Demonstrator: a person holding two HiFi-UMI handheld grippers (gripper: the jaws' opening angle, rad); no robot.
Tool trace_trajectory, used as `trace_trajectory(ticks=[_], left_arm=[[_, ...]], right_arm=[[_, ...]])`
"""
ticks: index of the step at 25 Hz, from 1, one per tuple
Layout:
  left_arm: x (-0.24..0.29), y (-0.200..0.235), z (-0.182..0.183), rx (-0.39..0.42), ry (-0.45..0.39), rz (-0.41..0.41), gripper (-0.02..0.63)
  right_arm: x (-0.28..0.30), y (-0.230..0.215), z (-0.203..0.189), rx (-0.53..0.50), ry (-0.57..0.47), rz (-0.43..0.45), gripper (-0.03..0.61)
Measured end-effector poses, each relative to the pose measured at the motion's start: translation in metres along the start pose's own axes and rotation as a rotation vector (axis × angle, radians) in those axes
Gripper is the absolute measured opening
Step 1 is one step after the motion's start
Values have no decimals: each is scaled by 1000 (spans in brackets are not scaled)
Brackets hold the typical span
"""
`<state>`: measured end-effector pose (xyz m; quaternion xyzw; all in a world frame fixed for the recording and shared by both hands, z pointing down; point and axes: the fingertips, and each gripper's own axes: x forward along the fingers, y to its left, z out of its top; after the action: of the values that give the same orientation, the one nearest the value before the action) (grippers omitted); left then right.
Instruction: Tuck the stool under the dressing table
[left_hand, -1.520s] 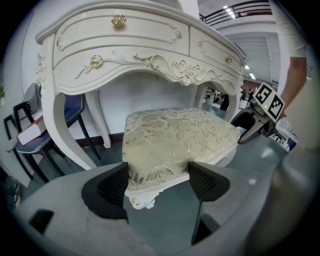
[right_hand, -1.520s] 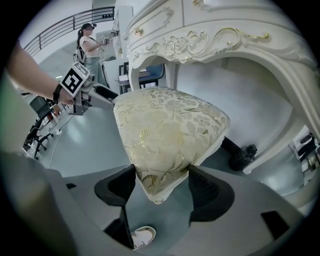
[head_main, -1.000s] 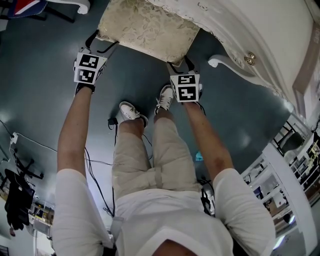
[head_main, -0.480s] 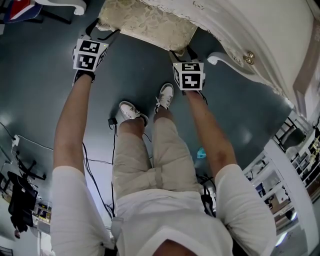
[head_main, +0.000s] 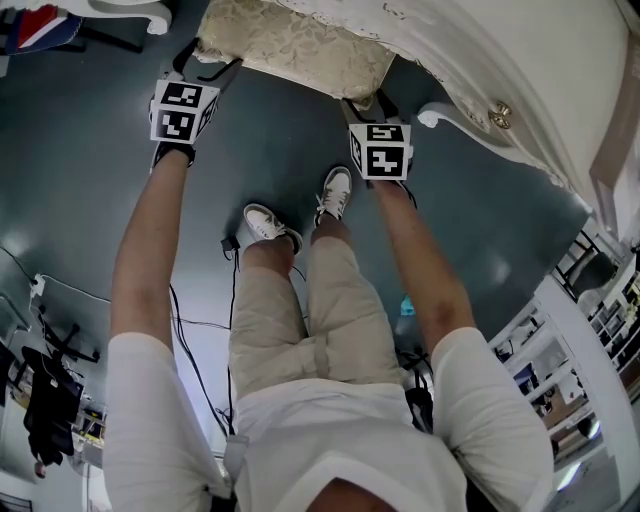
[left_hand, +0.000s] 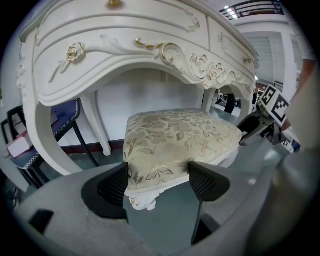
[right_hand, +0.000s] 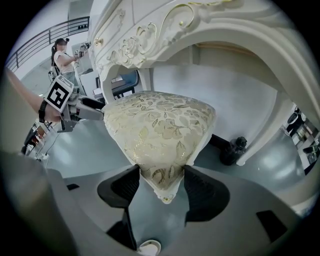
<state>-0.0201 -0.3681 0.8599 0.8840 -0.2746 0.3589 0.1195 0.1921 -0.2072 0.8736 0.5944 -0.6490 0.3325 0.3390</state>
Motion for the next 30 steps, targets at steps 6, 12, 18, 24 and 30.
trace_trajectory(ticks=[6, 12, 18, 24, 30], left_arm=[[5, 2, 5, -10, 11, 12, 377], [15, 5, 16, -10, -5, 18, 377], [24, 12, 26, -13, -9, 27, 376], [35, 18, 32, -13, -47, 29, 373], [40, 16, 35, -14, -48, 34, 373]], right_arm=[[2, -3, 4, 12, -18, -16, 279], [7, -15, 14, 20, -24, -37, 272], [12, -23, 26, 27, -34, -55, 264], [16, -28, 34, 9, -27, -61, 262], [18, -33, 34, 13, -35, -63, 262]])
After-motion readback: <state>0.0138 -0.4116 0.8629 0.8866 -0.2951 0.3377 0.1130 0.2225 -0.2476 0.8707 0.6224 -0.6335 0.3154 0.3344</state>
